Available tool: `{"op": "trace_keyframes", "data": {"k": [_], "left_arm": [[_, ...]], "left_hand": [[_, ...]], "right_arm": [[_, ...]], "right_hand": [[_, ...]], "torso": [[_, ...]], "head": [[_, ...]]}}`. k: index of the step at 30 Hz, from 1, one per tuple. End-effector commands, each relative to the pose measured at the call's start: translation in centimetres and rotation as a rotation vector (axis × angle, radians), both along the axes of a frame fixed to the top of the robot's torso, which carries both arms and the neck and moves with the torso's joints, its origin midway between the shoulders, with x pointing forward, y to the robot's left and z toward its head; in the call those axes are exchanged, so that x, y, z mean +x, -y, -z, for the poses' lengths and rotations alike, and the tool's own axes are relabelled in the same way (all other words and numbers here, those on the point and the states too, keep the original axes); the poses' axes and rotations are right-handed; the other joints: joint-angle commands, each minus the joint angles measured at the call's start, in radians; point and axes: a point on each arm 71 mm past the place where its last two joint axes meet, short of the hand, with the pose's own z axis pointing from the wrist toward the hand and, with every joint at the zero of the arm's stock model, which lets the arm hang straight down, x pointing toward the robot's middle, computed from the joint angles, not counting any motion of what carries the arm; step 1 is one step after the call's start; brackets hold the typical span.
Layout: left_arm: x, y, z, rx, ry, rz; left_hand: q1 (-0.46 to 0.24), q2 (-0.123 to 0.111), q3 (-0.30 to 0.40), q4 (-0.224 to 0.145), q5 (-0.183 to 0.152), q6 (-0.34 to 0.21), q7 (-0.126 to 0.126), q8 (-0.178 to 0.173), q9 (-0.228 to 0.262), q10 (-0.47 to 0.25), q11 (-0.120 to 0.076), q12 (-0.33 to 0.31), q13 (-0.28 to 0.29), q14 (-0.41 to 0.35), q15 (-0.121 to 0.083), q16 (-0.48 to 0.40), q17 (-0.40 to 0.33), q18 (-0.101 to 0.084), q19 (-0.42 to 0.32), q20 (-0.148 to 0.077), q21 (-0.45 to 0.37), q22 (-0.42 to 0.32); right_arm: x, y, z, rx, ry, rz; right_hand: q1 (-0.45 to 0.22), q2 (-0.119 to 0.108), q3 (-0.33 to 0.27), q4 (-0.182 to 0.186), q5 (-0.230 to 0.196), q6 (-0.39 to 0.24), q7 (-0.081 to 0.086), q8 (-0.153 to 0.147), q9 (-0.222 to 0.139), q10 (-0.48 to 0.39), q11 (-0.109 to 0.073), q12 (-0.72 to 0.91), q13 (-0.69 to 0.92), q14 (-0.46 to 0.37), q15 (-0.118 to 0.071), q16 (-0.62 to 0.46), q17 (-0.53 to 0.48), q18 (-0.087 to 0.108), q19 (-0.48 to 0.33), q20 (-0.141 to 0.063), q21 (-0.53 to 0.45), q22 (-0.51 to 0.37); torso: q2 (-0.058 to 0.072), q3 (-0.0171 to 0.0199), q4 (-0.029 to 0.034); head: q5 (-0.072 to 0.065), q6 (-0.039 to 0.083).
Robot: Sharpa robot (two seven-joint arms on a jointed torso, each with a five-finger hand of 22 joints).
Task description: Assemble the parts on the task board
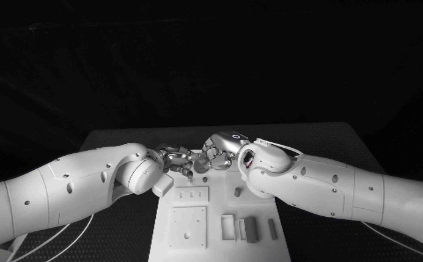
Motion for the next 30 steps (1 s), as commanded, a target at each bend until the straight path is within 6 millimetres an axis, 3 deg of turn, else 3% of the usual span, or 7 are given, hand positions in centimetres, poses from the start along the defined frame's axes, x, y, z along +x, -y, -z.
{"op": "trace_keyframes", "data": {"k": [1,16,20,23,30], "left_arm": [[0.02,0.16,-0.16,-0.009,0.000,-0.006],[-0.03,0.28,-0.11,0.004,-0.002,0.004],[-0.07,0.36,-0.11,0.009,0.000,0.011],[-0.06,0.35,-0.11,0.010,0.000,0.009],[-0.05,0.30,-0.09,0.015,-0.001,0.006]], "left_hand": [[-0.015,-0.001,-0.003,0.000,-0.006,0.073,-0.012,-0.005,0.001,-0.046,-0.014,-0.003,-0.001,-0.015,-0.010,0.004,-0.002,-0.008,0.007,-0.010,-0.004,0.001],[-0.028,-0.016,0.007,-0.004,-0.022,0.074,-0.013,-0.009,0.003,-0.045,-0.015,-0.002,-0.004,-0.016,-0.012,0.009,-0.010,-0.007,0.011,-0.012,-0.008,0.004],[-0.002,-0.032,0.012,-0.008,-0.075,0.077,-0.014,-0.011,0.007,-0.045,-0.015,-0.001,-0.005,-0.017,-0.013,0.014,-0.017,-0.007,0.013,-0.013,-0.010,0.006],[0.015,-0.051,0.013,-0.012,-0.082,0.079,-0.014,-0.011,0.008,-0.044,-0.016,0.000,-0.006,-0.017,-0.013,0.016,-0.020,-0.008,0.014,-0.013,-0.012,0.007],[0.031,-0.056,0.015,-0.012,-0.085,0.081,-0.015,-0.012,0.010,-0.043,-0.016,0.001,-0.007,-0.016,-0.013,0.019,-0.024,-0.009,0.017,-0.013,-0.013,0.008]], "right_arm": [[-0.19,-0.25,0.06,-0.005,0.001,-0.018],[-0.20,-0.31,0.07,-0.006,0.000,-0.018],[-0.16,-0.28,0.11,-0.008,-0.002,-0.017],[-0.16,-0.28,0.10,-0.007,-0.001,-0.016],[-0.17,-0.28,0.09,-0.007,-0.001,-0.013]], "right_hand": [[-0.010,0.004,0.004,0.004,0.003,0.036,0.029,0.004,0.002,0.005,-0.001,-0.004,-0.001,0.003,-0.008,-0.002,-0.001,0.008,0.007,-0.003,0.002,0.005],[-0.013,0.007,0.006,0.004,0.003,0.039,0.028,0.005,0.003,0.007,-0.003,-0.004,-0.001,0.005,-0.009,-0.002,0.000,0.008,0.008,-0.004,0.002,0.004],[-0.013,0.007,0.006,0.004,0.003,0.040,0.028,0.006,0.003,0.008,-0.003,-0.004,-0.001,0.005,-0.009,-0.002,-0.001,0.008,0.008,-0.004,0.002,0.004],[-0.013,0.007,0.006,0.004,0.003,0.040,0.028,0.006,0.003,0.008,-0.003,-0.004,-0.002,0.005,-0.009,-0.002,-0.001,0.008,0.008,-0.004,0.002,0.004],[-0.014,0.007,0.007,0.003,0.003,0.041,0.027,0.006,0.004,0.008,-0.003,-0.004,-0.002,0.005,-0.009,-0.002,-0.001,0.008,0.008,-0.004,0.002,0.004]], "torso": [[0.000,-0.0001,-0.0001],[0.000,0.0008,-0.0007],[0.000,0.0007,-0.0008],[0.000,0.0005,-0.0003],[0.000,0.0004,-0.0003]], "head": [[0.000,-0.001],[0.000,-0.002],[-0.001,-0.003],[-0.002,-0.004],[-0.002,-0.006]]}}
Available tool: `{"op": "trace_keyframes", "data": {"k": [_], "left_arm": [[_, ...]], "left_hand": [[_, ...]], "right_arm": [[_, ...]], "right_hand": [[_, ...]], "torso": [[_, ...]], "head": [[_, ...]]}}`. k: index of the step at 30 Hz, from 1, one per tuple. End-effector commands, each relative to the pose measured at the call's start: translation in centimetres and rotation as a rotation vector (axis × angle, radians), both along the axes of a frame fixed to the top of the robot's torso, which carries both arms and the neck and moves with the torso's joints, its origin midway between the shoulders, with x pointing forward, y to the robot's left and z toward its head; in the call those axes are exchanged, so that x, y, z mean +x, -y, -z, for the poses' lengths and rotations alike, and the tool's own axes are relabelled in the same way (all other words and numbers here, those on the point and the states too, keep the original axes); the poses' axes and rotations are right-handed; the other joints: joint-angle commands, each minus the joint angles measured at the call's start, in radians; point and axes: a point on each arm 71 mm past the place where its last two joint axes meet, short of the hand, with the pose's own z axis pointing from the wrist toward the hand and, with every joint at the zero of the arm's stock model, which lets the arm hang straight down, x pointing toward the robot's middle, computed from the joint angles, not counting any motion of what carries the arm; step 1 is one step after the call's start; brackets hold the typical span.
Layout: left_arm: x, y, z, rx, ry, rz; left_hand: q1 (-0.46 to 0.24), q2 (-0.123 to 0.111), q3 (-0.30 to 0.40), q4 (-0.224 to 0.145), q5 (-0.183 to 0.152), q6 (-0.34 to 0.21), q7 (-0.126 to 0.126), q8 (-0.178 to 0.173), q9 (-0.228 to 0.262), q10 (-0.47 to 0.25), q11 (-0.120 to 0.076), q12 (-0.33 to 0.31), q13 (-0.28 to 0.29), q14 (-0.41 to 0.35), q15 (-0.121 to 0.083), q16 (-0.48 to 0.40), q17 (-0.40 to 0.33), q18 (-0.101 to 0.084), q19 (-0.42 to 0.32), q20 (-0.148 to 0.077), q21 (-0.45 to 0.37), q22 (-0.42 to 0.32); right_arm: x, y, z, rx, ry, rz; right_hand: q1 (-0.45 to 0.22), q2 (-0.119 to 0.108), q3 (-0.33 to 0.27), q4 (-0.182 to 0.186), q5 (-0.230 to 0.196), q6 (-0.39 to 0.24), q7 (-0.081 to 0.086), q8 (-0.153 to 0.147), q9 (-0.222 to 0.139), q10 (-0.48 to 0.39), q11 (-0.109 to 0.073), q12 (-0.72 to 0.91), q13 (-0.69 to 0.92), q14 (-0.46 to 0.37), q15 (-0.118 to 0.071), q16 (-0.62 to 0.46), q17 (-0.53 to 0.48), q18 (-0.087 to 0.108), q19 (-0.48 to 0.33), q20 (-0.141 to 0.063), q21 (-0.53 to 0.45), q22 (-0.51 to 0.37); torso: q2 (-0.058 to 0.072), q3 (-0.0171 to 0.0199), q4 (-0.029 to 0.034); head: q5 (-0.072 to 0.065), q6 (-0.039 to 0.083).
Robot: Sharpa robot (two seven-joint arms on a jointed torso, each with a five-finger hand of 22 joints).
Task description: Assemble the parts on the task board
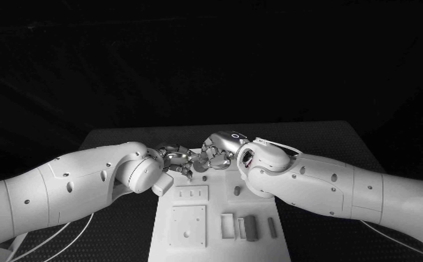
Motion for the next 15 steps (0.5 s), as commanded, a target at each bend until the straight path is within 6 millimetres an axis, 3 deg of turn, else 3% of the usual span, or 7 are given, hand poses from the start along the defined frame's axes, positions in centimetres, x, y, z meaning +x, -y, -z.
{"op": "trace_keyframes", "data": {"k": [1,8,15], "left_arm": [[-0.01,0.24,-0.13,0.005,0.008,0.007],[0.01,0.23,-0.13,0.007,0.010,0.004],[0.07,0.15,-0.17,0.004,0.017,0.000]], "left_hand": [[0.009,0.000,0.004,0.000,-0.006,0.081,-0.015,-0.006,0.001,-0.042,-0.016,0.001,-0.001,-0.013,-0.010,0.004,-0.002,-0.009,0.005,-0.006,-0.006,0.001],[0.021,0.002,0.005,0.001,-0.006,0.086,-0.016,-0.005,0.004,-0.040,-0.018,0.003,-0.002,-0.012,-0.010,0.007,-0.006,-0.009,0.008,-0.006,-0.007,0.002],[0.067,0.062,0.018,-0.011,-0.003,0.087,-0.017,-0.008,0.008,-0.038,-0.018,0.001,-0.006,-0.014,-0.008,0.010,-0.015,-0.009,0.004,-0.005,-0.014,0.005]], "right_arm": [[-0.13,-0.22,0.01,-0.006,0.001,-0.011],[-0.18,-0.30,-0.01,-0.006,0.000,-0.014],[-0.14,-0.24,0.02,-0.007,-0.001,-0.013]], "right_hand": [[-0.002,0.012,0.004,0.001,0.003,0.038,0.030,0.005,0.001,0.005,0.000,-0.004,-0.001,0.001,-0.006,-0.002,-0.001,0.008,0.003,-0.002,0.002,0.004],[-0.002,0.012,0.004,0.000,0.003,0.038,0.030,0.005,0.001,0.005,0.000,-0.005,-0.001,0.002,-0.007,-0.003,0.000,0.008,0.003,-0.002,0.002,0.004],[-0.003,0.012,0.004,0.000,0.003,0.038,0.030,0.005,0.001,0.005,0.000,-0.005,-0.001,0.002,-0.007,-0.003,0.000,0.008,0.004,-0.002,0.002,0.004]], "torso": [[0.000,-0.0003,0.0003],[0.000,0.0000,0.0003],[0.000,0.0003,-0.0001]], "head": [[0.000,-0.002],[0.001,-0.004],[0.001,-0.004]]}}
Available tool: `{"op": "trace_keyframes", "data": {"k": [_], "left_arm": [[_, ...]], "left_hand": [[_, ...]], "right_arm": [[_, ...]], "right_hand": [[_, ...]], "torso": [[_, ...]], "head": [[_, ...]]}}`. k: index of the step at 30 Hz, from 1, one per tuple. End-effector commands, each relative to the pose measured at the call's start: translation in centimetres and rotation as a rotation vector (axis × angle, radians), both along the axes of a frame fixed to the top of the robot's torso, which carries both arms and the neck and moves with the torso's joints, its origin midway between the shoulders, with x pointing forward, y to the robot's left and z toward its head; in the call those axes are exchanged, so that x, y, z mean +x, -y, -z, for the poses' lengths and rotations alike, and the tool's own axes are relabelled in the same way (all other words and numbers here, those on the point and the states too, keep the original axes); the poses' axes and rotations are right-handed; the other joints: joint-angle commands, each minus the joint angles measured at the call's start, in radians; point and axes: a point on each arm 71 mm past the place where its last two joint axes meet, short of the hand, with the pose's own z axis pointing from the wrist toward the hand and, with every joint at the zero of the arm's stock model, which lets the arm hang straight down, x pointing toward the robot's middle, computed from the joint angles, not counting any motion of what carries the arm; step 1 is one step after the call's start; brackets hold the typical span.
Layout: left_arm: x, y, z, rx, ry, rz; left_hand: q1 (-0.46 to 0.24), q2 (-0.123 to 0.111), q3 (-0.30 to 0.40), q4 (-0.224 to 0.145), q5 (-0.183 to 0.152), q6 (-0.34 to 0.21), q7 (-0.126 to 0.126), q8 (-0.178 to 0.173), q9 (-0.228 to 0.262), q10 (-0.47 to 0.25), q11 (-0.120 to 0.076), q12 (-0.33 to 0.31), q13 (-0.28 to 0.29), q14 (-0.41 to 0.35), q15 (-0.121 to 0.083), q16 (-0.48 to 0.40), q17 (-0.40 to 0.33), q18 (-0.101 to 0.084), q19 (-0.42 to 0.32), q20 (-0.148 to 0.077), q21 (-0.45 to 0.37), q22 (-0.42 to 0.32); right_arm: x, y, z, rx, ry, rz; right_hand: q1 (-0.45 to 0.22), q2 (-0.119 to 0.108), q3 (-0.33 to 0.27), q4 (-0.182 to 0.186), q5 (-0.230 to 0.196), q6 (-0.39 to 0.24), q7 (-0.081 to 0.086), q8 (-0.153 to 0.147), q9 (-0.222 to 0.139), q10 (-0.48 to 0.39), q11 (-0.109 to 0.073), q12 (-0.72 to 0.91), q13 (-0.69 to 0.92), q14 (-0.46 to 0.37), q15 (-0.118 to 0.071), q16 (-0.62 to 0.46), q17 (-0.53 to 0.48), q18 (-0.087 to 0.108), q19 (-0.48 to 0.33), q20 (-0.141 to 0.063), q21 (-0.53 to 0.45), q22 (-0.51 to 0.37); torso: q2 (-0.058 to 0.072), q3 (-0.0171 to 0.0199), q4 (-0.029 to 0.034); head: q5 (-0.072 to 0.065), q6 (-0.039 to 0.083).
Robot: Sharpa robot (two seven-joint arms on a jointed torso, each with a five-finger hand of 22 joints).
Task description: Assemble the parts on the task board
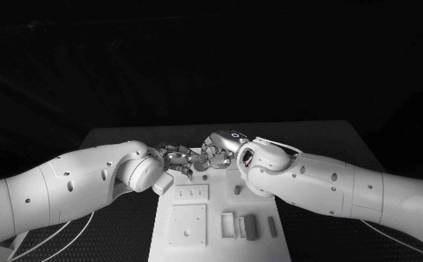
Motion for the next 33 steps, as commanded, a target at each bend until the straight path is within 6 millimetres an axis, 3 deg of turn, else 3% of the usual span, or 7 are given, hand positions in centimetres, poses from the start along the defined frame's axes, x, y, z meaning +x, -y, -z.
{"op": "trace_keyframes", "data": {"k": [1,4,7,13,24,33], "left_arm": [[0.06,0.14,-0.18,-0.003,0.015,-0.001],[0.10,0.11,-0.20,-0.004,0.020,-0.005],[0.13,0.07,-0.23,-0.005,0.025,-0.010],[0.13,0.07,-0.23,-0.005,0.024,-0.008],[0.13,0.01,-0.23,-0.011,0.022,-0.009],[0.25,-0.24,-0.20,-0.009,0.020,-0.014]], "left_hand": [[0.021,0.025,0.005,-0.012,-0.002,0.087,-0.017,-0.004,0.003,-0.038,-0.019,0.000,-0.002,-0.014,-0.008,0.006,-0.003,-0.009,0.003,-0.007,-0.006,0.003],[0.053,0.049,0.015,-0.029,-0.002,0.091,-0.018,-0.003,0.006,-0.035,-0.019,-0.002,-0.004,-0.014,-0.007,0.008,-0.007,-0.009,0.001,-0.006,-0.009,0.004],[0.066,0.058,0.026,-0.036,-0.010,0.099,-0.020,0.000,0.009,-0.033,-0.021,-0.002,-0.005,-0.013,-0.006,0.010,-0.010,-0.010,0.002,-0.005,-0.010,0.006],[0.070,0.061,0.030,-0.039,-0.011,0.104,-0.022,0.002,0.012,-0.029,-0.023,-0.002,-0.006,-0.011,-0.006,0.011,-0.012,-0.010,0.004,-0.005,-0.011,0.007],[0.069,0.074,0.033,-0.041,-0.016,0.111,-0.024,0.006,0.017,-0.025,-0.025,-0.003,-0.007,-0.009,-0.005,0.013,-0.015,-0.009,0.005,-0.005,-0.011,0.009],[0.068,0.079,0.032,-0.042,-0.021,0.112,-0.025,0.006,0.019,-0.024,-0.026,-0.003,-0.007,-0.009,-0.005,0.014,-0.016,-0.009,0.005,-0.004,-0.012,0.010]], "right_arm": [[-0.10,-0.16,0.04,-0.008,-0.001,-0.011],[-0.07,-0.14,0.06,-0.009,-0.002,-0.011],[-0.01,-0.08,0.09,-0.011,-0.002,-0.008],[0.03,-0.06,0.14,-0.014,-0.005,-0.008],[0.05,-0.08,0.28,-0.012,-0.011,-0.013],[0.04,0.05,0.34,-0.011,-0.012,-0.010]], "right_hand": [[-0.004,0.010,0.005,0.000,0.003,0.038,0.030,0.003,0.002,0.005,0.000,-0.005,-0.001,0.000,-0.006,-0.003,-0.001,0.013,0.004,-0.002,0.002,0.004],[-0.004,0.010,0.005,0.000,0.003,0.038,0.030,0.003,0.002,0.005,0.000,-0.005,-0.001,0.000,-0.006,-0.003,-0.001,0.013,0.004,-0.002,0.002,0.004],[-0.004,0.010,0.005,0.000,0.003,0.038,0.030,0.003,0.002,0.005,0.000,-0.005,-0.001,0.000,-0.006,-0.003,-0.001,0.014,0.004,-0.002,0.002,0.004],[-0.006,0.005,0.005,-0.001,0.003,0.037,0.030,0.002,0.002,0.005,0.000,-0.006,-0.001,0.000,-0.006,-0.004,-0.001,0.014,0.004,-0.003,0.001,0.004],[-0.023,-0.039,0.004,0.005,0.003,0.018,0.037,-0.011,-0.001,-0.006,0.006,-0.018,-0.006,-0.007,-0.001,-0.016,-0.005,0.014,-0.003,0.000,-0.008,-0.001],[-0.030,-0.048,0.007,0.010,0.003,0.017,0.038,-0.013,-0.001,-0.006,0.008,-0.021,-0.007,-0.007,0.001,-0.019,-0.006,0.014,-0.003,0.001,-0.011,-0.003]], "torso": [[0.000,0.0004,-0.0001],[0.000,0.0005,-0.0005],[0.000,0.0003,0.0001],[0.000,0.0001,-0.0002],[0.000,0.0001,0.0000],[0.000,0.0000,0.0006]], "head": [[0.000,0.000],[0.000,-0.001],[-0.001,-0.001],[-0.002,-0.002],[-0.003,-0.001],[-0.004,-0.002]]}}
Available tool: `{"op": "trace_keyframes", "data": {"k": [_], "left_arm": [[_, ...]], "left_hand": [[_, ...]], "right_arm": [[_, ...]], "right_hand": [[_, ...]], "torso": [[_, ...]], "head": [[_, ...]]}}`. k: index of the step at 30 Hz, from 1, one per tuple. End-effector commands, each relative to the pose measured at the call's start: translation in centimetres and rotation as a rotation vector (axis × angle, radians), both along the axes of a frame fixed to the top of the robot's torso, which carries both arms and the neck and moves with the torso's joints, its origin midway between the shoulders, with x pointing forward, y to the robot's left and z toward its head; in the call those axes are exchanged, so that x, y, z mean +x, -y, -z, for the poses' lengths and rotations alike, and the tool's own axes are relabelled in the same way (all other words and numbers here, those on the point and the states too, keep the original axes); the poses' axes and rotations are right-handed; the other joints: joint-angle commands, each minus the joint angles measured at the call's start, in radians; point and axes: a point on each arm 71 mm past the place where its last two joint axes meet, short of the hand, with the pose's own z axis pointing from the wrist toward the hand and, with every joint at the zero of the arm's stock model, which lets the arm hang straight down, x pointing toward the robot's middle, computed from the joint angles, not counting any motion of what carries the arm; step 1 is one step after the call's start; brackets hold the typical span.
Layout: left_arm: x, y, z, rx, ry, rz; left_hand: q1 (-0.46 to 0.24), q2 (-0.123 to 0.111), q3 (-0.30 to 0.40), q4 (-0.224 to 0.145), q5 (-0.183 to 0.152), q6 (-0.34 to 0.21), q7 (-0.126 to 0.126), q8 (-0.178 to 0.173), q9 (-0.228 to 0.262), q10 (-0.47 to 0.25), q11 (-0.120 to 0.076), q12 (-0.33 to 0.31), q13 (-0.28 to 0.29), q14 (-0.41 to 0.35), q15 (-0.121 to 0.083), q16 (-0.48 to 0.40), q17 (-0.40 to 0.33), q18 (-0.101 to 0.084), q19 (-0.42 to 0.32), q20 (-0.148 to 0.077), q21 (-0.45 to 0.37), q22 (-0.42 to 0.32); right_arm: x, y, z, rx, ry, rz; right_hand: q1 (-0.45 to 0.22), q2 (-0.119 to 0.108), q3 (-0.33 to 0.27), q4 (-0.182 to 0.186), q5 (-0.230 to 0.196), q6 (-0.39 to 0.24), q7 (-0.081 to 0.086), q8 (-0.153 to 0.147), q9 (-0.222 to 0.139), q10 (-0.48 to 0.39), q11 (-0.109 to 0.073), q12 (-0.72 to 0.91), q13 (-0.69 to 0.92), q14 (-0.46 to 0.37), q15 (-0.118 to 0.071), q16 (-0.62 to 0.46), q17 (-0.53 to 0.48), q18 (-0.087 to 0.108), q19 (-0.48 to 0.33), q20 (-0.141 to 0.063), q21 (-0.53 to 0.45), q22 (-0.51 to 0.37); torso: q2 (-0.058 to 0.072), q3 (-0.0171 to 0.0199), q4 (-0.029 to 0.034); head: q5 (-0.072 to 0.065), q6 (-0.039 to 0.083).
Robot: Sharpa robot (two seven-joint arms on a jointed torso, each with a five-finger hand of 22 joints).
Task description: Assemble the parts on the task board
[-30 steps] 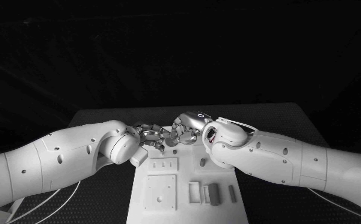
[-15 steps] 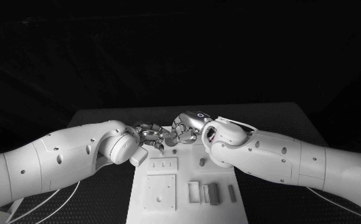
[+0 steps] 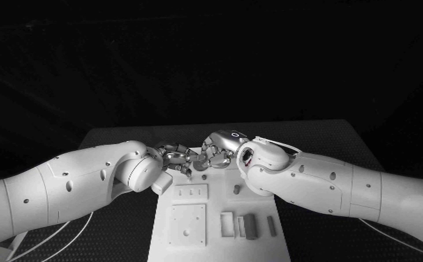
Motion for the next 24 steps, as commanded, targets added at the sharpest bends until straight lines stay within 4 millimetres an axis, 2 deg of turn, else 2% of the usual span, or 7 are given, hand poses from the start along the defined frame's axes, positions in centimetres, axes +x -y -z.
{"op": "trace_keyframes", "data": {"k": [1,12,18,24], "left_arm": [[0.2,-0.1,-0.2,-0.007,0.015,-0.008],[0.2,-0.2,-0.1,-0.005,0.007,-0.001],[0.2,-0.1,-0.1,-0.002,0.001,0.010],[0.0,0.0,0.0,0.019,0.001,0.040]], "left_hand": [[0.002,0.014,0.003,-0.002,-0.006,0.112,-0.025,0.007,0.000,-0.024,-0.025,-0.003,-0.002,-0.007,-0.003,0.007,-0.001,-0.009,0.005,-0.004,-0.006,0.001],[0.002,0.020,0.003,-0.006,-0.010,0.113,-0.026,0.007,0.003,-0.024,-0.026,-0.004,-0.002,-0.007,-0.002,0.008,-0.003,-0.008,0.004,-0.004,-0.007,0.003],[0.003,0.022,0.003,-0.009,-0.011,0.114,-0.026,0.008,0.005,-0.023,-0.027,-0.004,-0.002,-0.007,-0.002,0.008,-0.004,-0.008,0.004,-0.004,-0.008,0.003],[0.005,0.023,0.002,-0.014,-0.010,0.117,-0.028,0.010,0.008,-0.022,-0.028,-0.004,-0.002,-0.006,-0.002,0.010,-0.005,-0.008,0.004,-0.004,-0.008,0.005]], "right_arm": [[-0.2,-0.1,0.1,-0.006,-0.007,-0.017],[0.0,0.2,0.6,-0.015,-0.024,-0.003],[0.1,0.5,0.7,-0.001,-0.013,0.011],[0.5,1.2,0.6,0.020,0.000,0.039]], "right_hand": [[-0.003,-0.010,0.002,0.006,0.006,0.024,0.030,-0.004,0.000,-0.002,0.004,-0.005,-0.001,-0.004,0.002,-0.005,-0.002,0.015,-0.003,0.001,-0.005,-0.002],[-0.014,-0.022,0.006,0.015,0.006,0.016,0.033,-0.010,-0.001,-0.004,0.006,-0.008,-0.002,-0.005,0.004,-0.008,-0.002,0.015,-0.002,0.002,-0.008,-0.004],[-0.019,-0.031,0.010,0.021,0.006,0.004,0.037,-0.018,-0.003,-0.007,0.010,-0.009,-0.002,-0.007,0.007,-0.010,-0.002,0.015,-0.003,0.003,-0.011,-0.005],[-0.028,-0.065,0.020,0.038,0.006,-0.050,0.055,-0.049,-0.015,-0.031,0.028,-0.022,-0.005,-0.020,0.023,-0.021,-0.004,0.015,-0.014,0.008,-0.021,-0.010]], "torso": [[0.000,0.0002,0.0004],[-0.001,-0.0005,0.0006],[0.000,0.0009,-0.0002],[0.000,-0.0002,0.0012]], "head": [[-0.001,0.000],[-0.002,0.002],[-0.001,0.002],[-0.001,0.001]]}}
